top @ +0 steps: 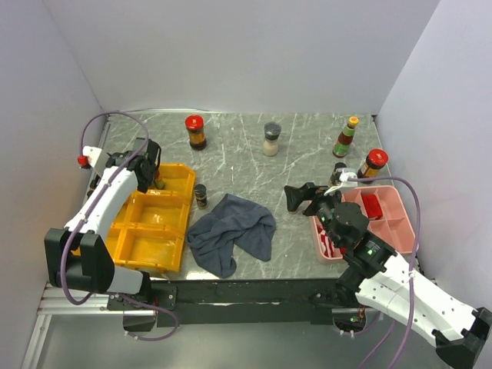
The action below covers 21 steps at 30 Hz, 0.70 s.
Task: Organize the condiment bottles
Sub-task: Place the bottle in the storage box.
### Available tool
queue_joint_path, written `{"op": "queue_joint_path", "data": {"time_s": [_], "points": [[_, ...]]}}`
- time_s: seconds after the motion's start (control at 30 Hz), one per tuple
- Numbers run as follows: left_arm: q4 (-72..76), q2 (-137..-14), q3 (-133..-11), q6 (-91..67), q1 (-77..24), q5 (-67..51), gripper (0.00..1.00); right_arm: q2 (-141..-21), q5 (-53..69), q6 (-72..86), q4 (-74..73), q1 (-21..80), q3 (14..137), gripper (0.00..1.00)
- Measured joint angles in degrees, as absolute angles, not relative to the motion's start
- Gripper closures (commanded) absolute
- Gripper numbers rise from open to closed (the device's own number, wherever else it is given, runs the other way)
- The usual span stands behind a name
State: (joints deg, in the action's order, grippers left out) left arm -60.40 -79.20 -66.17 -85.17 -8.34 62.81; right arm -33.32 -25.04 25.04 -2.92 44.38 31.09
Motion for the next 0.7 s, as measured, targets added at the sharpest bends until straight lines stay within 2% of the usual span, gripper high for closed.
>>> {"op": "queue_joint_path", "data": {"time_s": [0.47,0.7], "points": [[-63.68,-84.25,-66.67,-92.09,-7.16,66.67,0.99,-34.22,-25.36,24.77,-2.9,44.38,31.09,0.0],[-59.86,-83.35,-64.86,-89.23,-6.55,67.24,0.96,-34.92,-25.36,24.77,-2.87,44.38,31.09,0.0]]}}
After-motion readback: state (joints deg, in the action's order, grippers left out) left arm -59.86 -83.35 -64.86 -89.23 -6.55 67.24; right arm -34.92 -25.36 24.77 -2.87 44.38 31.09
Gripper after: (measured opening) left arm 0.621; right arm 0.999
